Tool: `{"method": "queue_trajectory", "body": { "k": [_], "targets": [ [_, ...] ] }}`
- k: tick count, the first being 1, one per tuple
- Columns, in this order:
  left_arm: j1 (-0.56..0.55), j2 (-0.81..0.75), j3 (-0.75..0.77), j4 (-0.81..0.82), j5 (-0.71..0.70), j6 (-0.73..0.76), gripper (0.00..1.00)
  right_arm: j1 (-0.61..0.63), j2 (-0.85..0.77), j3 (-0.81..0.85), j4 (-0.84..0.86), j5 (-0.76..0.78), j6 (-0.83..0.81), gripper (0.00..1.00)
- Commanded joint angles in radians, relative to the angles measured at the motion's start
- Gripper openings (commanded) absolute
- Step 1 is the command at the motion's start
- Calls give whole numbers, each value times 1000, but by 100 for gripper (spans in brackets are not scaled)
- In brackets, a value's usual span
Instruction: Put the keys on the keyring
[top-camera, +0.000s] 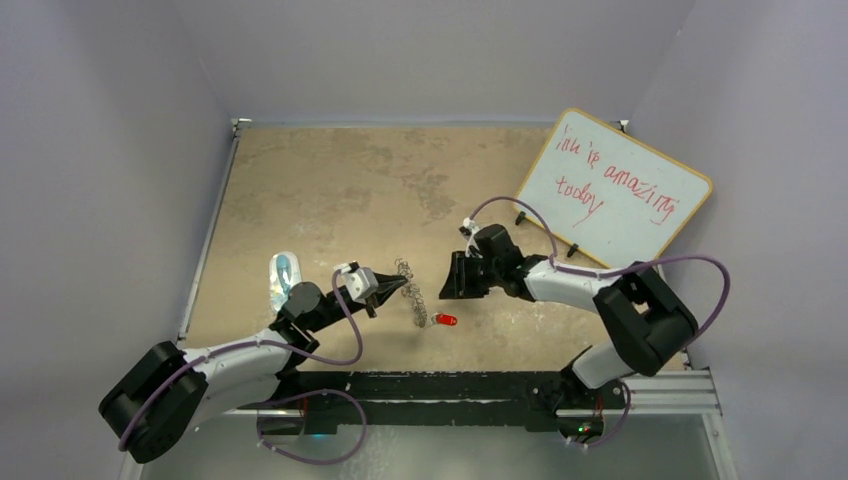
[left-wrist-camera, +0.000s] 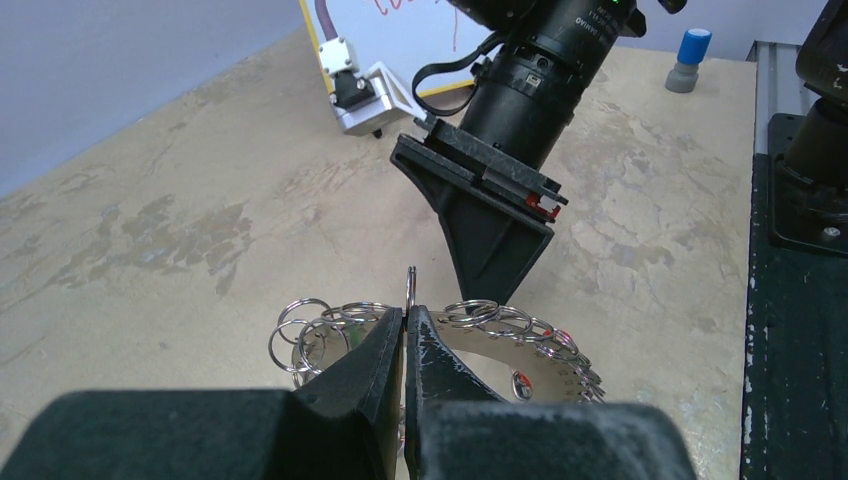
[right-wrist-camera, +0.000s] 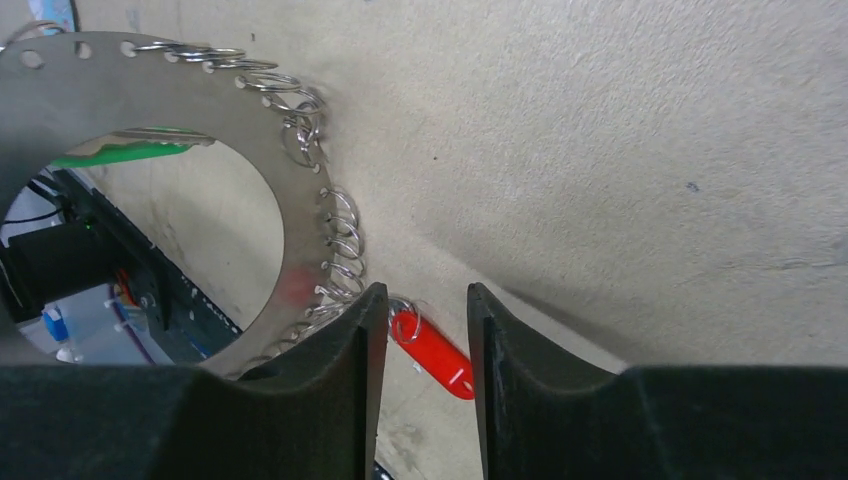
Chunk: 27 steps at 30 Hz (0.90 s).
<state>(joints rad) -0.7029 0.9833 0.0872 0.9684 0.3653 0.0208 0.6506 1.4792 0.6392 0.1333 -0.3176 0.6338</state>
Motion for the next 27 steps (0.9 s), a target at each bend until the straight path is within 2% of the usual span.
{"method": "queue_trajectory", "body": {
  "k": [1,7,10,13,20,27],
  "targets": [
    [-1,-15,-3,19,-7,16,0,1,49,56,-62,-94,48,36],
    [-1,-14,-3,16,-9,19,0,2,61,69,-123,-148,46,35],
    [-1,-15,-4,16,-9,18,0,1,76,63,-112,-160,56,33],
    [-1,-13,-6,16,-8,18,0,2,86,50,-97,-181,70,27],
    [-2,-12,-5,18,-6,23,0,1,136,66,-87,-193,67,25],
    [-1,-16,-4,12,-8,28,0,2,180,99,-76,-223,61,16]
  ]
}}
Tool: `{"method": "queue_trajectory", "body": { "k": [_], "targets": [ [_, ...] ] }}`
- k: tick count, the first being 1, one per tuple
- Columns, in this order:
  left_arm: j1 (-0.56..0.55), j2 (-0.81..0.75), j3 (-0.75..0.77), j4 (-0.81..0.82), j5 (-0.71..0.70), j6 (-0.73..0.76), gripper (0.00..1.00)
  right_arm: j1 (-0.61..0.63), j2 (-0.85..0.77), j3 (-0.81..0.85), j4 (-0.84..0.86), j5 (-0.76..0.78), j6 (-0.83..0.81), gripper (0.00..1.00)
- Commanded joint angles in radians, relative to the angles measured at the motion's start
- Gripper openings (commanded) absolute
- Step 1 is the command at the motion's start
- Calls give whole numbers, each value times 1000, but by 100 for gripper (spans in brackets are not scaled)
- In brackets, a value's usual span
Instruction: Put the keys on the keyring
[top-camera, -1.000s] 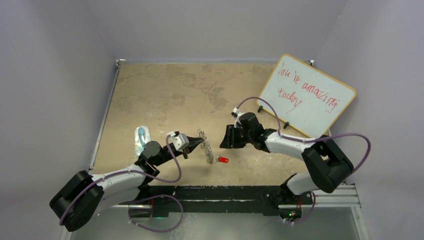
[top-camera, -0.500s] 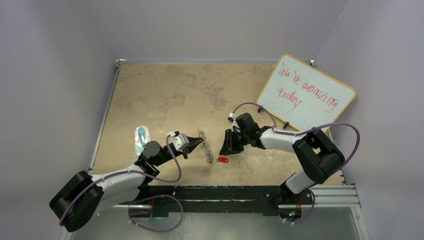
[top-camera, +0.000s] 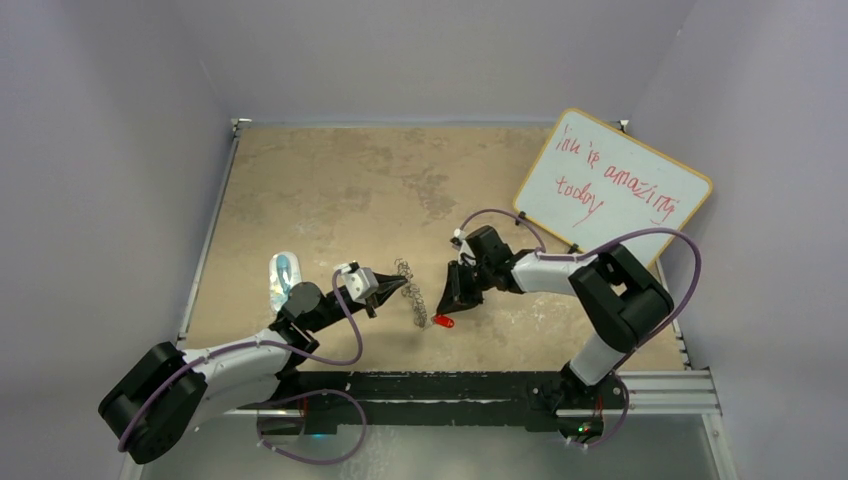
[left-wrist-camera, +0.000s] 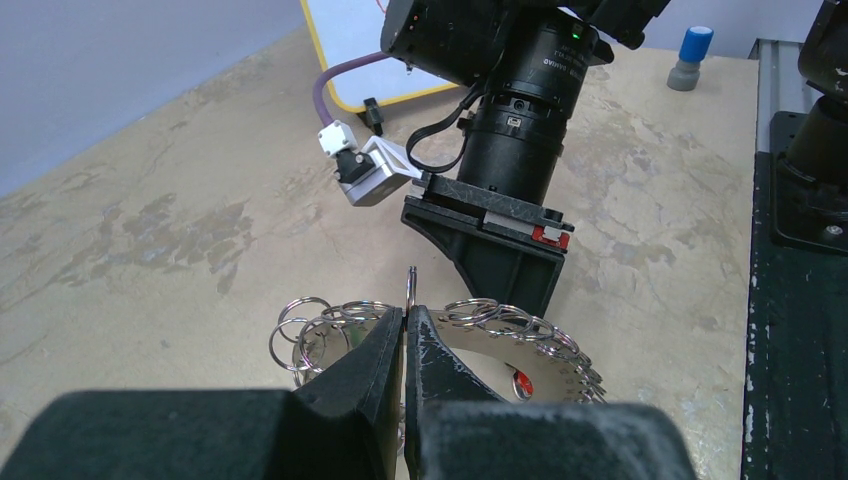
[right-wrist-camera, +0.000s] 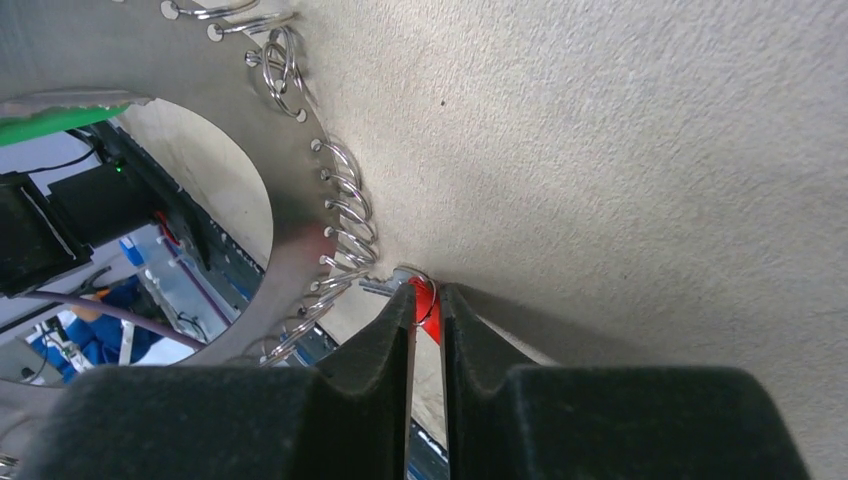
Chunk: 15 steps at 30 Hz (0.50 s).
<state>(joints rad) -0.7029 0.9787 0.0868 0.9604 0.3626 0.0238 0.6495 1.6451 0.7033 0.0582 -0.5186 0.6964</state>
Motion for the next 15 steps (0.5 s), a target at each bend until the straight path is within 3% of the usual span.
{"method": "queue_trajectory", "body": {
  "k": [1,8,15],
  "targets": [
    [-1,-13,-4,18,-5,27,0,4,18,39,0,-27,-3,14],
    [-1,-27,-4,2,-12,33,0,4,21,71,-35,-21,-37,0],
    [-1,-48,7,-33,-12,49,0,4,-54,168,-174,91,-186,0]
  ]
}}
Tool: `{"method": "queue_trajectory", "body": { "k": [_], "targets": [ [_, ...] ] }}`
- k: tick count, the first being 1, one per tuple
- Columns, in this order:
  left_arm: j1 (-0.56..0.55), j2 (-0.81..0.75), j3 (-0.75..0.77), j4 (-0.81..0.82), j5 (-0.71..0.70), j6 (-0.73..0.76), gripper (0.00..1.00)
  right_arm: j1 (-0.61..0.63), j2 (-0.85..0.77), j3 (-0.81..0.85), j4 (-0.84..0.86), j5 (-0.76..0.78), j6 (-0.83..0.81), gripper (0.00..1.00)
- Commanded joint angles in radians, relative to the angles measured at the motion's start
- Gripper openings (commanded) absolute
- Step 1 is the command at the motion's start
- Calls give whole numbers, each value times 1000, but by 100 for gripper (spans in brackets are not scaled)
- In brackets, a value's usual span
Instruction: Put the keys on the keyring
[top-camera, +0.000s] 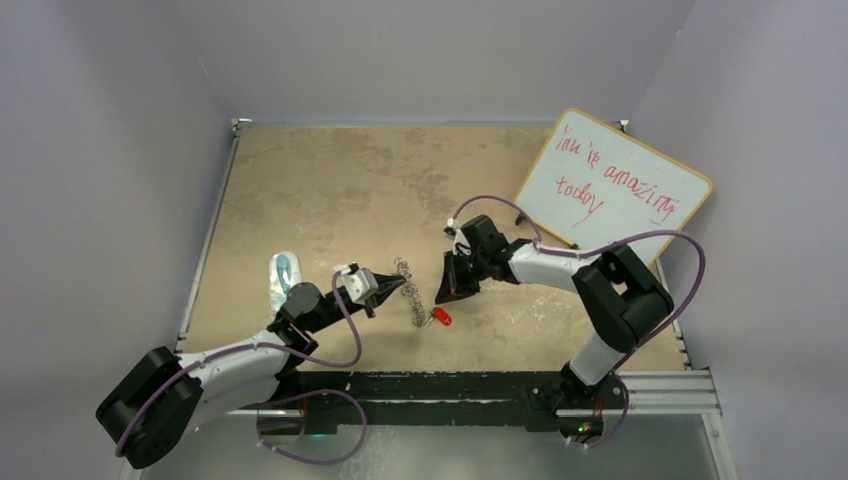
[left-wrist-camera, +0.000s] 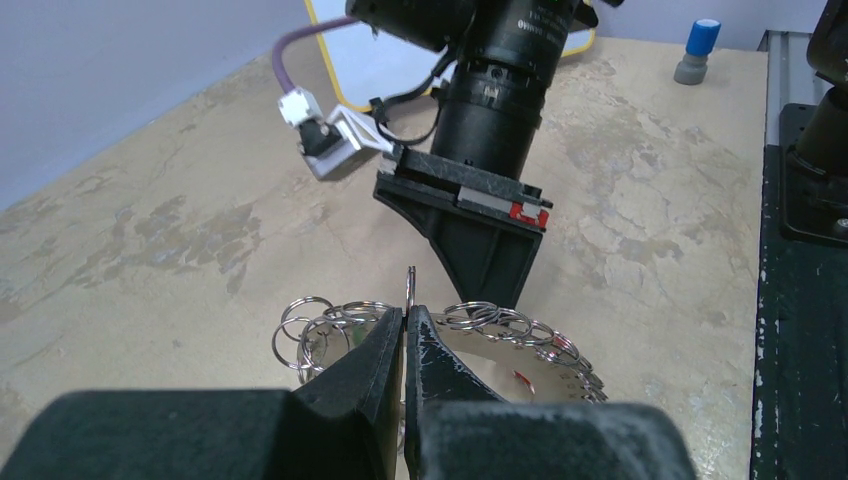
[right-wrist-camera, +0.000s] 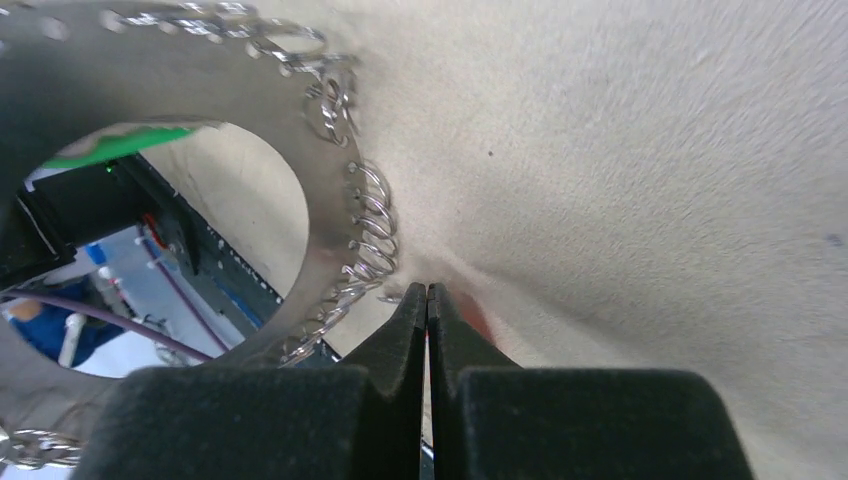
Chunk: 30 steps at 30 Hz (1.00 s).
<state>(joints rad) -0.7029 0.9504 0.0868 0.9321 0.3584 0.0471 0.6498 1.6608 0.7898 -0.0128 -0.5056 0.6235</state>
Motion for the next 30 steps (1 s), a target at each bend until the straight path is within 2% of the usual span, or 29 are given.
{"method": "queue_trajectory", "body": {
  "k": [1,7,11,22,30],
  "targets": [
    [-1,-22,11,-16,-7,29,0,3,-84,96,-119,104,-140,0],
    [-1,-27,32,-37,-1,33,0,4,-201,165,-152,194,-290,0],
    [0,-10,38,-26,3,19,0,4,-239,175,-123,134,-377,0],
    [-1,11,33,1,12,14,0,6,-324,140,-17,-85,-462,0],
    [-1,11,33,4,16,11,0,44,-356,152,35,-133,-522,0]
  ]
}}
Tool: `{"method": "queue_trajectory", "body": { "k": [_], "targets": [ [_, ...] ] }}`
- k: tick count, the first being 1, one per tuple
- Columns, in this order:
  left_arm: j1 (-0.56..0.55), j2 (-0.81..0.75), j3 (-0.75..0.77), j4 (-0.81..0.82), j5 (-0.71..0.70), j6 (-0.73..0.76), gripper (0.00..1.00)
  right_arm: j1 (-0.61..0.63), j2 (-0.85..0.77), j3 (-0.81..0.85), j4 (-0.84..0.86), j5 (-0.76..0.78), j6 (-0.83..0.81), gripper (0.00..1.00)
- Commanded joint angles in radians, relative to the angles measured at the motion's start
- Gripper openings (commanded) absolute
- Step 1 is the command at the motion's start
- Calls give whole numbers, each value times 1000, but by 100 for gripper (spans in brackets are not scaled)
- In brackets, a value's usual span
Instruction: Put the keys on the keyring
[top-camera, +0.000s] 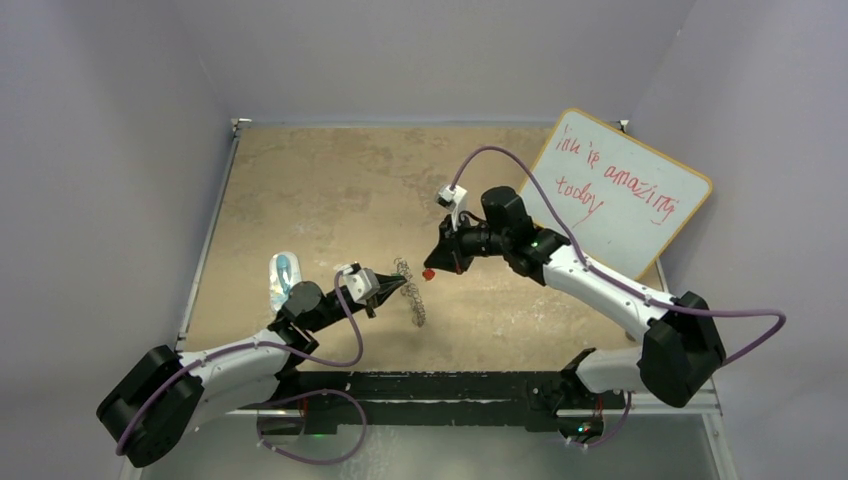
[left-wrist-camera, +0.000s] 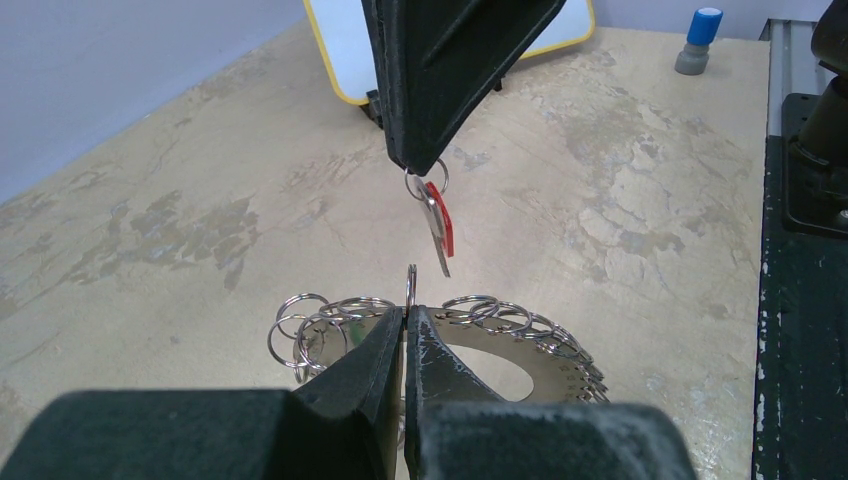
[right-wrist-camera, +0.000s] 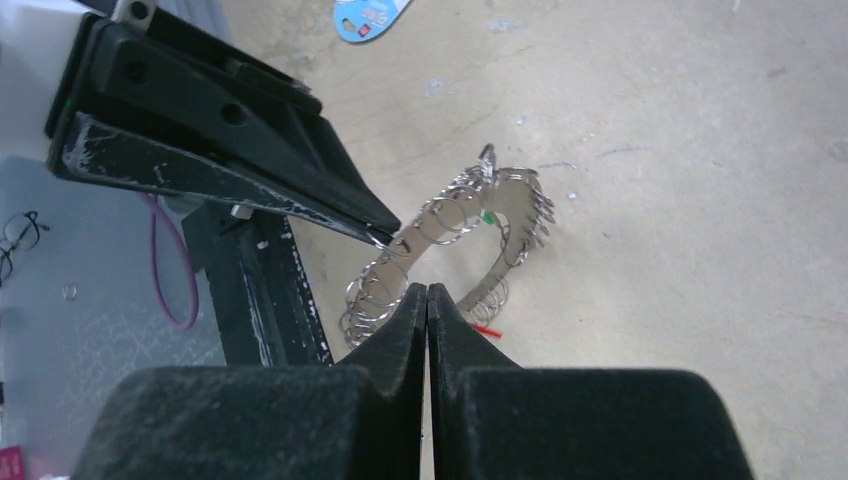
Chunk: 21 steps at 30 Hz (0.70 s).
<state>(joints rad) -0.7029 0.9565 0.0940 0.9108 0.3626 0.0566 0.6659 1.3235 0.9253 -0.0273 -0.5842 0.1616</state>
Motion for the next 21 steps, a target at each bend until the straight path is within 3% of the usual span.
{"method": "queue_trajectory", "body": {
  "k": [1,9,21],
  "targets": [
    [-2,7,26,25,12,2,0,37,-17,23,49,-55,-68,0],
    [-1,14,26,33,11,-2,0,114,8,58,53,-32,-92,0],
    [0,12,26,33,17,-7,0,153,18,93,56,168,-89,0]
  ]
}}
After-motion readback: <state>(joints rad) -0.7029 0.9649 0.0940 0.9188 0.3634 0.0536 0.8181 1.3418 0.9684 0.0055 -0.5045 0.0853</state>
